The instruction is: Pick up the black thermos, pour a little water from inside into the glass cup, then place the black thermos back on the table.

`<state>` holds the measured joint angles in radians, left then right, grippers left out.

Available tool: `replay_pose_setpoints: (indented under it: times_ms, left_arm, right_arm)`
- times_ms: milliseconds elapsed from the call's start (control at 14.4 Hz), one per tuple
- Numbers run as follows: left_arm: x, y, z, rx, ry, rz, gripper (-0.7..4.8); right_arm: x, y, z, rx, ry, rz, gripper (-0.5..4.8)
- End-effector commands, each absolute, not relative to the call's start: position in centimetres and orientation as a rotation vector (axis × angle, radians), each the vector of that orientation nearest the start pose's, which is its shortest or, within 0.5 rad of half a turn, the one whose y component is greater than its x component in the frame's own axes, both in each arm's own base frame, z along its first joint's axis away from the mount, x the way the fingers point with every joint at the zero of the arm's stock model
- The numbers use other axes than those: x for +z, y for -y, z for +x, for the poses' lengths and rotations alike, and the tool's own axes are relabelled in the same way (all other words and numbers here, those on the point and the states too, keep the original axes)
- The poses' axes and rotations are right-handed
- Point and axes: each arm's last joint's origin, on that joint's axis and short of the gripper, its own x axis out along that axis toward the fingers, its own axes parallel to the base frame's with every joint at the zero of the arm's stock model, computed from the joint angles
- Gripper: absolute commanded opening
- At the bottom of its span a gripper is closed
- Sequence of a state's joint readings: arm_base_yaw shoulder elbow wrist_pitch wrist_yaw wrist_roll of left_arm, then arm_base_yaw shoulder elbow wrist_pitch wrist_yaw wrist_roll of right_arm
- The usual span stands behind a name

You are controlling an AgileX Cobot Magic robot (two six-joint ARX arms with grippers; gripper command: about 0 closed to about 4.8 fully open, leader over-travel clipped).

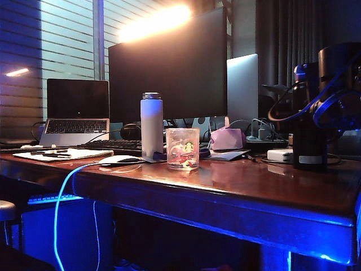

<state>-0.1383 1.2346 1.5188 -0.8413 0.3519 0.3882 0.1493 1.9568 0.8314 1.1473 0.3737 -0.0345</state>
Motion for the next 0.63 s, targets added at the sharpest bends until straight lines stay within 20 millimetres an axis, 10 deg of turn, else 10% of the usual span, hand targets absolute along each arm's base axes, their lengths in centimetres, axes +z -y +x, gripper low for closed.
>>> replay_pose_setpoints:
  times_ms: [70,626]
  left_arm:
    - [43.2,4.2,22.7,-0.58,-0.439,0.312,0.21]
    - [43.2,4.2,22.7,-0.579,-0.442,0.309,0.21]
  right_arm:
    - [15.9,-3.7,37.4,-0.246,0.039,-0.023,4.79]
    - [16.0,-3.9,38.6,-0.203,0.032,-0.021,4.59]
